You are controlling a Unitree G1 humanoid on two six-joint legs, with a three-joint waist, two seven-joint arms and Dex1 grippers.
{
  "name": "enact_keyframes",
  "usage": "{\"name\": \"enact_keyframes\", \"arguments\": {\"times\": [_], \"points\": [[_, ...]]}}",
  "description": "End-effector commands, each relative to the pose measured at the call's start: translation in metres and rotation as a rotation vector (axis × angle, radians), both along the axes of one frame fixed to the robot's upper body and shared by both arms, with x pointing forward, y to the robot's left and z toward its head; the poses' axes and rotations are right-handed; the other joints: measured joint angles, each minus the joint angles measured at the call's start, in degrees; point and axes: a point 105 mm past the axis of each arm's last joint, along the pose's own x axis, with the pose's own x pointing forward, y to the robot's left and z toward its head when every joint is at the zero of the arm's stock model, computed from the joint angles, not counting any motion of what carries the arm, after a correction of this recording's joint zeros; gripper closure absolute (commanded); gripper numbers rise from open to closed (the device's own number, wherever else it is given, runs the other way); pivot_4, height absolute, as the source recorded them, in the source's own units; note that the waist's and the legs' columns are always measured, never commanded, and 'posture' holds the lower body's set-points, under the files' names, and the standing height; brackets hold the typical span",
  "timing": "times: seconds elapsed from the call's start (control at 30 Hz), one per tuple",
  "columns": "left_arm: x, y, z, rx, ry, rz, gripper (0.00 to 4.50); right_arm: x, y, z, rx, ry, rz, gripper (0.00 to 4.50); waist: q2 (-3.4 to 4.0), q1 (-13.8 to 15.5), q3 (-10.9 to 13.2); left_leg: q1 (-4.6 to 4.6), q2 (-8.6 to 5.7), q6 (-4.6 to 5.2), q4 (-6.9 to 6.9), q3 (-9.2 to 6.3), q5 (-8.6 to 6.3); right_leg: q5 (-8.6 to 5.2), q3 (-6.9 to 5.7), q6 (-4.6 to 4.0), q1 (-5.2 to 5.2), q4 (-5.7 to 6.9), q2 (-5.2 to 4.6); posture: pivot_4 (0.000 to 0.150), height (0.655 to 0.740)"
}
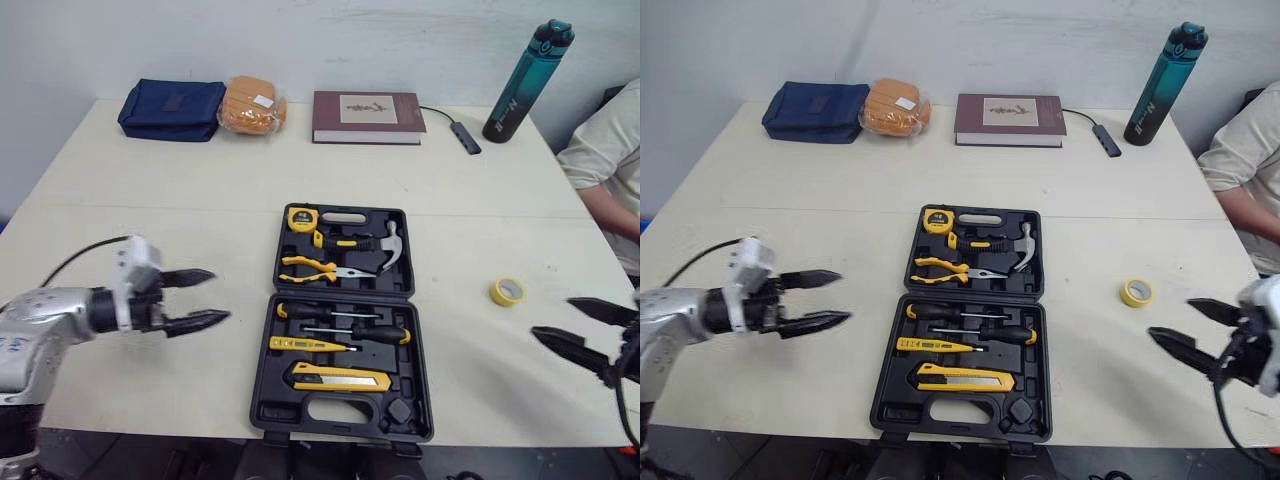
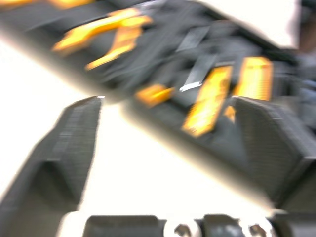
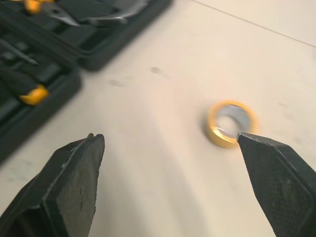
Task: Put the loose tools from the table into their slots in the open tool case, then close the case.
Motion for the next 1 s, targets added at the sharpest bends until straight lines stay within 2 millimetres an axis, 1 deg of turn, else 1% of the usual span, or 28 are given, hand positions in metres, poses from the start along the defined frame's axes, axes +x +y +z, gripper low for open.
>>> {"name": "enact_keyframes", "arguments": {"times": [0.03, 0.1, 0.17, 0.23, 0.27, 0.37, 0.4, 0.47, 0.5, 0.57, 0.67, 0.73, 0.83, 0.93, 1.0], "points": [[0.002, 0.047, 0.005, 0.078, -0.052, 0.166, 0.02, -0.006, -0.034, 0.004, -0.025, -0.043, -0.112, 0.0, 0.01, 0.0, 0.0, 0.01, -0.02, 0.0, -0.08, 0.01, 0.0, 0.0, 0.0, 0.0, -0.03, -0.03, -0.03, 0.15, 0.74], [-0.002, 0.067, 0.008, 0.094, -0.064, 0.226, 0.02, -0.016, -0.053, -0.003, -0.043, -0.03, -0.182, 0.0, -0.01, 0.0, 0.0, -0.01, -0.1, -0.02, -0.31, 0.03, 0.01, -0.01, 0.03, -0.01, -0.17, -0.06, -0.13, 0.15, 0.74], [-0.005, 0.075, 0.012, 0.103, -0.081, 0.254, 0.02, -0.023, -0.066, -0.004, -0.051, -0.029, -0.228, 0.0, -0.04, 0.2, 0.0, -0.07, -0.14, -0.08, -0.51, 0.03, 0.05, -0.02, 0.03, -0.03, -0.3, -0.09, -0.18, 0.15, 0.74], [-0.004, 0.076, 0.013, 0.106, -0.09, 0.257, 0.02, -0.023, -0.071, -0.002, -0.051, -0.04, -0.24, 0.0, -0.02, 0.2, 0.1, -0.12, -0.19, -0.41, -0.63, 0.03, 0.25, -0.05, 0.03, -0.09, -0.42, -0.07, -0.24, 0.15, 0.74], [-0.002, 0.074, 0.015, 0.103, -0.094, 0.252, 0.02, -0.021, -0.071, 0.0, -0.052, -0.046, -0.236, 0.0, 0.0, 0.1, 0.1, -0.14, -0.19, -0.42, -0.65, 0.04, 0.26, -0.05, 0.04, -0.09, -0.44, -0.06, -0.24, 0.15, 0.74], [0.003, 0.063, 0.02, 0.083, -0.106, 0.21, 0.02, -0.013, -0.066, 0.007, -0.062, -0.052, -0.187, 0.0, 0.0, 0.0, 0.1, -0.13, -0.2, -0.4, -0.65, 0.06, 0.28, -0.05, 0.07, -0.09, -0.5, 0.07, -0.24, 0.15, 0.74], [0.004, 0.056, 0.023, 0.076, -0.111, 0.184, 0.02, -0.011, -0.063, 0.009, -0.071, -0.049, -0.165, 0.0, 0.02, -0.1, 0.1, -0.13, -0.2, -0.37, -0.65, 0.07, 0.29, -0.05, 0.09, -0.09, -0.51, 0.1, -0.25, 0.15, 0.74], [0.007, 0.038, 0.027, 0.074, -0.124, 0.108, 0.02, -0.003, -0.053, 0.013, -0.097, -0.031, -0.091, 0.0, 0.02, -0.3, 0.1, -0.09, -0.2, -0.36, -0.68, 0.11, 0.29, -0.05, 0.12, -0.09, -0.53, 0.17, -0.24, 0.15, 0.74], [0.008, 0.025, 0.03, 0.074, -0.134, 0.055, 0.02, 0.003, -0.045, 0.016, -0.112, -0.021, -0.038, 0.0, 0.03, -0.4, 0.1, -0.09, -0.2, -0.36, -0.67, 0.13, 0.3, -0.05, 0.14, -0.09, -0.54, 0.21, -0.23, 0.15, 0.74], [0.009, -0.007, 0.038, 0.078, -0.167, -0.077, 0.02, 0.016, -0.027, 0.025, -0.148, 0.005, 0.085, 0.0, 0.04, -0.5, 0.1, -0.1, -0.2, -0.38, -0.65, 0.16, 0.34, -0.04, 0.16, -0.08, -0.56, 0.24, -0.23, 0.15, 0.74], [0.008, -0.054, 0.062, 0.036, -0.22, -0.267, 0.02, 0.033, -0.004, 0.036, -0.24, 0.069, 0.263, 0.0, 0.04, -0.5, 0.1, -0.13, -0.23, -0.41, -0.59, 0.2, 0.42, -0.02, 0.18, -0.03, -0.57, 0.29, -0.23, 0.15, 0.74], [0.002, -0.081, 0.079, 0.008, -0.255, -0.392, 0.02, 0.042, 0.008, 0.043, -0.301, 0.12, 0.367, 0.0, 0.0, -0.4, 0.2, -0.18, -0.24, -0.48, -0.58, 0.21, 0.53, -0.01, 0.18, -0.02, -0.59, 0.29, -0.18, 0.15, 0.74], [-0.005, -0.113, 0.096, -0.024, -0.3, -0.538, 0.02, 0.053, 0.019, 0.044, -0.39, 0.203, 0.485, 0.0, -0.02, -0.2, 0.2, -0.21, -0.23, -0.48, -0.5, 0.25, 0.64, 0.0, 0.18, 0.0, -0.59, 0.31, -0.07, 0.15, 0.74], [-0.008, -0.136, 0.105, -0.056, -0.317, -0.622, 0.02, 0.065, 0.022, 0.039, -0.465, 0.272, 0.553, 0.0, -0.08, -0.1, 0.2, -0.27, -0.24, -0.47, -0.38, 0.28, 0.64, 0.02, 0.2, 0.03, -0.6, 0.27, -0.06, 0.15, 0.74], [-0.011, -0.147, 0.109, -0.075, -0.323, -0.662, 0.02, 0.075, 0.02, 0.034, -0.526, 0.306, 0.574, 0.0, -0.1, -0.1, 0.3, -0.34, -0.27, -0.46, -0.29, 0.28, 0.63, 0.02, 0.21, 0.05, -0.65, 0.29, -0.06, 0.15, 0.74]]}}
